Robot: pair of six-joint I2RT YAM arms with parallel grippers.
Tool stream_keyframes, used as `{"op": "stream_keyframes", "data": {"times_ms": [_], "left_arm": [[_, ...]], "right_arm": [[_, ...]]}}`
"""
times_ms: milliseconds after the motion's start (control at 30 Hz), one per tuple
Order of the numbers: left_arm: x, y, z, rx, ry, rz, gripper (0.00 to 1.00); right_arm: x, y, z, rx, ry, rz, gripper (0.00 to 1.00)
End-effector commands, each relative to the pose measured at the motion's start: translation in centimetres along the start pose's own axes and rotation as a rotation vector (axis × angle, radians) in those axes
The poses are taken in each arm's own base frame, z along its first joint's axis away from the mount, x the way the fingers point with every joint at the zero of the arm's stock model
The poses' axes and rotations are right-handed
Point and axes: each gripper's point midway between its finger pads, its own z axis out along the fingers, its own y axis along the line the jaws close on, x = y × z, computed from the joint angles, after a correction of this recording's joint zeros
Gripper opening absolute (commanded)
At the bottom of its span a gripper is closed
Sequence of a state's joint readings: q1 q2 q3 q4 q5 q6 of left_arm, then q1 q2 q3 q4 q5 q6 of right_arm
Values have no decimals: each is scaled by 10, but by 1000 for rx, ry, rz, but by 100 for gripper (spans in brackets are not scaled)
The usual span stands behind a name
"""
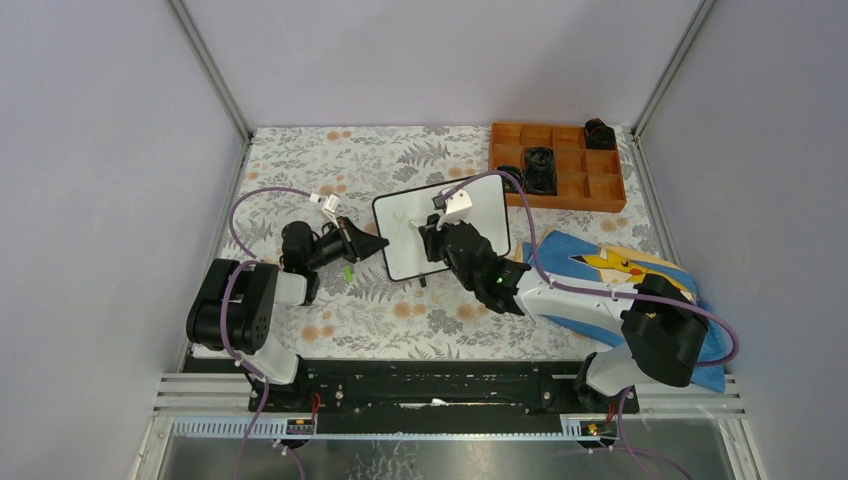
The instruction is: Write a sentence on the whiteboard
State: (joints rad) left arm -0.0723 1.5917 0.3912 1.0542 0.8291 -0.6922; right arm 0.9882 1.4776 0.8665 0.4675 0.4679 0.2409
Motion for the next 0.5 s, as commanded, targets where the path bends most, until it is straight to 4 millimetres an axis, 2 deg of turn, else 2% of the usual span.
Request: {"op": "stream_keyframes", "data": {"times_ms": [0,300,467], "left_arm": [[0,2,1,-19,4,11,3],[0,3,1,-22,7,12,3],[0,3,1,-23,6,13,3]], "right_arm": [[-8,3,6,-12,-9,14,0],[0,-2,-1,-10,10,18,0],[-19,-5,-14,-8,-31,40,0]]}}
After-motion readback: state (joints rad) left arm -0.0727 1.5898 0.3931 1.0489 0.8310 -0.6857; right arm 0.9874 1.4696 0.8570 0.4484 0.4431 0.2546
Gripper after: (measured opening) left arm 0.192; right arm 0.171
